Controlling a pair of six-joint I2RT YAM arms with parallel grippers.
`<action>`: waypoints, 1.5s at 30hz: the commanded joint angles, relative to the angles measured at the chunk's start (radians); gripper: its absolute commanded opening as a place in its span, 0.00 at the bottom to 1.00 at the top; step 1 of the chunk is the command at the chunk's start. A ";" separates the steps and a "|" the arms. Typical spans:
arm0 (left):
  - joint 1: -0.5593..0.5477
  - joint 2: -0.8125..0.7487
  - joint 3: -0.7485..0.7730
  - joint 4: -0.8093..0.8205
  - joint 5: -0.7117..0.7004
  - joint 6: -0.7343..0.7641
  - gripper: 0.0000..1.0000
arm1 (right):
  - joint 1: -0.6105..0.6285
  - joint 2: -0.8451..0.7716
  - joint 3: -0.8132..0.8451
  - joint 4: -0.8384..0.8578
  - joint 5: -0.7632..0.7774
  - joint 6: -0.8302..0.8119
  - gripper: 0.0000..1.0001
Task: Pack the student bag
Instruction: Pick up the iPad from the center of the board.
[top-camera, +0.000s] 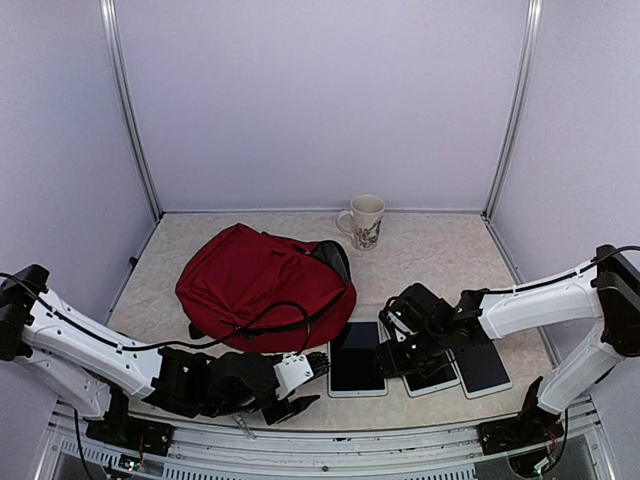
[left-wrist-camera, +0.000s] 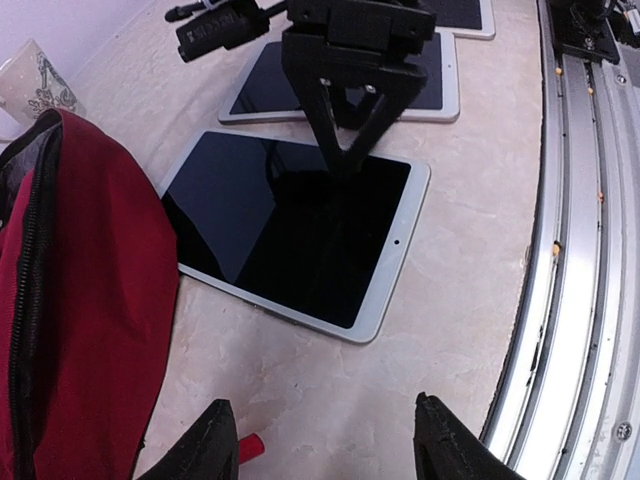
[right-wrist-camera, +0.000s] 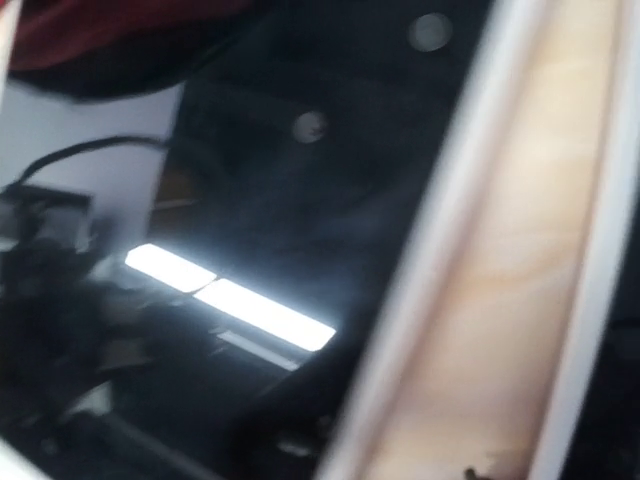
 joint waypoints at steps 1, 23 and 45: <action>-0.006 0.021 0.002 0.029 -0.008 -0.007 0.58 | -0.026 0.033 0.017 -0.256 0.214 -0.030 0.60; 0.106 0.354 0.125 0.088 0.060 0.117 0.43 | -0.128 0.022 -0.041 0.159 -0.232 -0.014 0.67; 0.128 0.446 0.112 0.150 0.115 0.105 0.43 | -0.103 -0.058 -0.131 0.501 -0.494 0.186 0.64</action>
